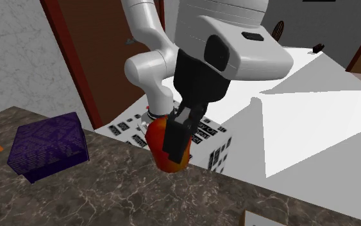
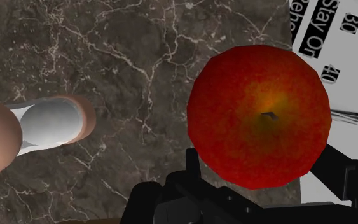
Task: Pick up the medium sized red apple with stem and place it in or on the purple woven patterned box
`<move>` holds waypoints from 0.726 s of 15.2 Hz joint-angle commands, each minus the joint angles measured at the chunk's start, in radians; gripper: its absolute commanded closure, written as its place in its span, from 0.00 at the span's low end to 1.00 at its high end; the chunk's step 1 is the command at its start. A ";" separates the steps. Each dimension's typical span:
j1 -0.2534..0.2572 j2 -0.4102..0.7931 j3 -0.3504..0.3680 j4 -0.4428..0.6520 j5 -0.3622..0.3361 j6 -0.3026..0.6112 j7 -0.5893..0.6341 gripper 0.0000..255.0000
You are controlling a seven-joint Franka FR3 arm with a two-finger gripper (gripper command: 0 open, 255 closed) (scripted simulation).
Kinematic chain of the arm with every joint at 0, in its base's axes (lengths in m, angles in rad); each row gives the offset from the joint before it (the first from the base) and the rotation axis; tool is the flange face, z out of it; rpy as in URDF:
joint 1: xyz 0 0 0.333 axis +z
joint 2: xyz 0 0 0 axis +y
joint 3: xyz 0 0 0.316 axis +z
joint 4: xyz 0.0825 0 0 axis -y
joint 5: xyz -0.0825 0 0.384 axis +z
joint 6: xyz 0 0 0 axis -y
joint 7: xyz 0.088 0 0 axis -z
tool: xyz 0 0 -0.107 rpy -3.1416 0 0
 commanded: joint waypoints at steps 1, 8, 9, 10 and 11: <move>0.001 -0.003 0.003 0.023 0.003 -0.027 -0.004 1.00; 0.004 -0.014 0.017 0.108 0.012 -0.121 -0.017 1.00; 0.005 -0.015 0.018 0.121 0.014 -0.135 -0.019 1.00; 0.005 -0.015 0.020 0.134 0.015 -0.148 -0.020 1.00; 0.006 -0.015 0.022 0.147 0.016 -0.161 -0.022 1.00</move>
